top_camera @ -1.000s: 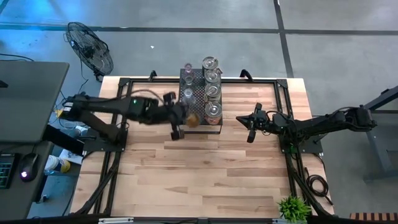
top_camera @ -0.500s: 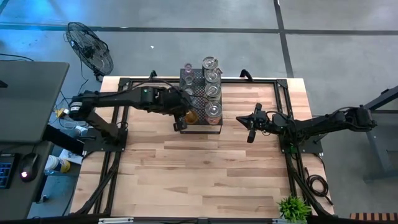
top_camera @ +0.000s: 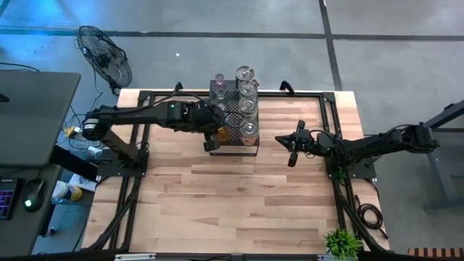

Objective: Pick & Place candle stick holders
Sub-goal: Put the yellow glass candle holder on the shelf

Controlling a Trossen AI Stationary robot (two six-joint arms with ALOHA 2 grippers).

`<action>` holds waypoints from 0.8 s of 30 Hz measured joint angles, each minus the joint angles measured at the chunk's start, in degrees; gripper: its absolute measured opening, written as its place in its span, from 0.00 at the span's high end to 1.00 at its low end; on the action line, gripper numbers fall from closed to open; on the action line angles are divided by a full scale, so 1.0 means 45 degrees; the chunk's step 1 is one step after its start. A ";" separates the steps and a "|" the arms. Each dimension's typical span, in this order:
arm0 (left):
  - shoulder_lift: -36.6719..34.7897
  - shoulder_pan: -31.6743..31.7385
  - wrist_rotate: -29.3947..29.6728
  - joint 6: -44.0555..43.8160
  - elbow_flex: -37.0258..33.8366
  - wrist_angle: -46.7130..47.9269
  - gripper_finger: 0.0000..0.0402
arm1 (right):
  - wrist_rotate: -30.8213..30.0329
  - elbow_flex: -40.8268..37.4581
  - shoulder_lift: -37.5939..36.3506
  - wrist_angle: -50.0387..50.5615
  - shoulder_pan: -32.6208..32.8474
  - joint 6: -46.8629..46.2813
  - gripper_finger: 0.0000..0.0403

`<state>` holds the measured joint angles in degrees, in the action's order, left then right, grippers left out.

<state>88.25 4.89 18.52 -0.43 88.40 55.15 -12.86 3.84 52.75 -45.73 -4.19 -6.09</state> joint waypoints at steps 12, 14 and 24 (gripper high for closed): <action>0.0024 0.0000 -0.0267 -0.0058 -0.0015 0.0045 0.85 | -0.0005 0.0000 0.0000 -0.0004 -0.0005 0.0026 1.00; 0.0024 -0.0005 -0.0264 -0.0063 -0.0015 0.0019 0.84 | -0.0005 0.0000 0.0000 -0.0001 -0.0005 0.0025 1.00; 0.0024 0.0000 -0.0238 -0.0063 -0.0019 -0.0695 0.84 | 0.0000 0.0000 0.0000 -0.0001 -0.0005 0.0025 1.00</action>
<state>88.36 4.89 17.45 -0.71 88.31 52.02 -12.86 3.84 52.75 -45.74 -4.21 -5.98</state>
